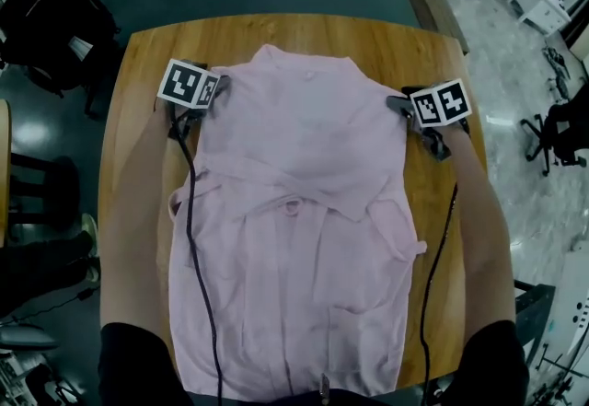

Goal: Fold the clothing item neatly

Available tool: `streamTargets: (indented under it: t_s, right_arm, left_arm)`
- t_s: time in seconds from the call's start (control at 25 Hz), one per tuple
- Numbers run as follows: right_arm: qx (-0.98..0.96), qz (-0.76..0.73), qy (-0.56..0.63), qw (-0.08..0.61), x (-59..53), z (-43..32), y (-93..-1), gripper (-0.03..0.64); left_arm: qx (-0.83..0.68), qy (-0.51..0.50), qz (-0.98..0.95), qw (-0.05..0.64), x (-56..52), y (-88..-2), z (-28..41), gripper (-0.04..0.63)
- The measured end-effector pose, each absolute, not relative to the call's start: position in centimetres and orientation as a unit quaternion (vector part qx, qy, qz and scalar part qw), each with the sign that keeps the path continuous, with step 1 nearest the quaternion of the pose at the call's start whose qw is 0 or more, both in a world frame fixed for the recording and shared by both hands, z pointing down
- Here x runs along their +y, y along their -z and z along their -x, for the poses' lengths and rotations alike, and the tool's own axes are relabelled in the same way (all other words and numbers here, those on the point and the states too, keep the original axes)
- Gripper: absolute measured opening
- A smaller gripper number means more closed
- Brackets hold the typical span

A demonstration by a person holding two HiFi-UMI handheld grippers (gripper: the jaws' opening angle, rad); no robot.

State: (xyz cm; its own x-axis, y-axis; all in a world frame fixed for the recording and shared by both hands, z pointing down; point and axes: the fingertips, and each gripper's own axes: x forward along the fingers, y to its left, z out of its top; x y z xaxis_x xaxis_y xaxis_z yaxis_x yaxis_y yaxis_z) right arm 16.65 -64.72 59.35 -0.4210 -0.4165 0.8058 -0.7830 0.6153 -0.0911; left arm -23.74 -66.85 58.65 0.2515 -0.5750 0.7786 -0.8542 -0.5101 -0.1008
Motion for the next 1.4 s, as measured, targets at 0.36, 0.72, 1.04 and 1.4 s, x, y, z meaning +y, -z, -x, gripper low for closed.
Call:
streamTargets:
  t_s: [0.36, 0.72, 1.04, 1.4]
  right_arm:
    - [-0.827, -0.368, -0.203, 0.372, -64.6, -15.4, -58.3, 0.035]
    - [-0.84, -0.413, -0.116, 0.331, -67.9, -13.2, -52.5, 0.031]
    - [-0.86, -0.421, -0.074, 0.28, -62.6, -13.6, -45.4, 0.031]
    - [-0.866, -0.429, -0.071, 0.247, -50.8, -14.2, -39.5, 0.031]
  left_arm:
    - [-0.458, -0.443, -0.757, 0.147, -66.3, -58.1, 23.6, 0.035]
    - [-0.527, -0.412, -0.736, 0.106, -66.8, -52.1, 27.0, 0.031]
    - [-0.508, -0.338, -0.788, 0.079, -60.7, -45.4, 26.2, 0.031]
    - [-0.452, -0.343, -0.819, 0.085, -49.7, -42.4, 26.0, 0.031]
